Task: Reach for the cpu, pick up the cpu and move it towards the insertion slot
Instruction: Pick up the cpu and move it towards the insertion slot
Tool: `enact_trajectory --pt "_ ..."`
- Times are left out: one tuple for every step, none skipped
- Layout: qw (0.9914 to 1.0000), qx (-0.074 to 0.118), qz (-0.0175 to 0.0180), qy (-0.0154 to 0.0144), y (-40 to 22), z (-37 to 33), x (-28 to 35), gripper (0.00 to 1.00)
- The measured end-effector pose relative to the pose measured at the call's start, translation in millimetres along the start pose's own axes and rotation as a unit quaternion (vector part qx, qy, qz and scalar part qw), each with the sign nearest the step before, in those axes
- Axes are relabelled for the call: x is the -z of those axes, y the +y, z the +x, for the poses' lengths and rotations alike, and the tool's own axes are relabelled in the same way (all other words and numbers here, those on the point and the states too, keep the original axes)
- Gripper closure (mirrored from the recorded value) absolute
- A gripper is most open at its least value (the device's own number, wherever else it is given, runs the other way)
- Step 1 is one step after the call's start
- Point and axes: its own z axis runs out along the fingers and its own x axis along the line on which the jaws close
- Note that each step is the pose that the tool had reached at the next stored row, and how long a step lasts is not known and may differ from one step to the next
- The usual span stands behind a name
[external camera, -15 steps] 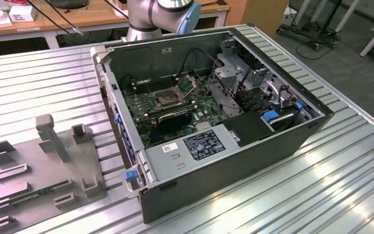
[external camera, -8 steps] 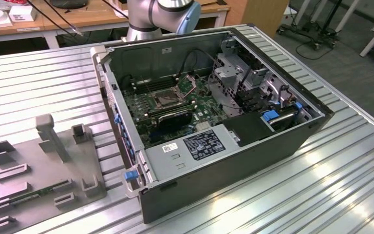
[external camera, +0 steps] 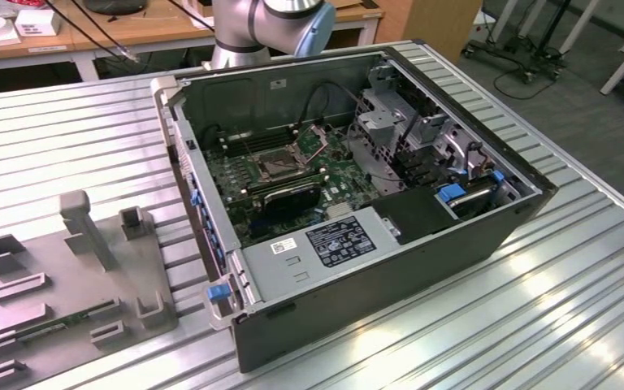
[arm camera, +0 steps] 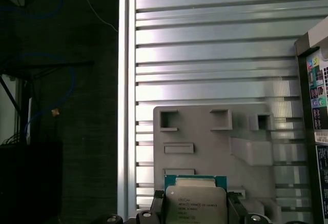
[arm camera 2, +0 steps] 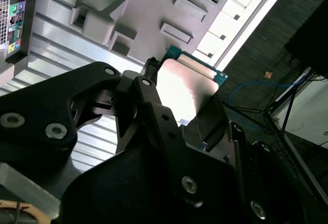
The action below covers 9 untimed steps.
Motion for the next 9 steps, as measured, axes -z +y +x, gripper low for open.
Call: enact_trajectory --pt "1.0 0.0 0.0 -0.0001 0.0 -0.7 -0.1 0.46" --pt "1.0 0.0 -0.0001 -0.0001 0.0 -1.5 -0.1 0.46" --pt "1.0 0.0 0.0 0.0 0.1 -2.3 0.0 0.46" --pt "1.0 0.0 0.0 0.0 0.1 -3.1 0.0 0.46" --pt "1.0 0.0 0.0 0.0 0.2 -3.9 0.0 0.46" --pt "1.0 0.0 0.0 0.0 0.2 -4.7 0.0 0.46" --pt "1.0 0.0 0.0 0.0 0.2 -5.4 0.0 0.46" --pt "1.0 0.0 0.0 0.0 0.2 -6.3 0.0 0.46" --pt "1.0 0.0 0.0 0.0 0.2 -7.1 0.0 0.46"
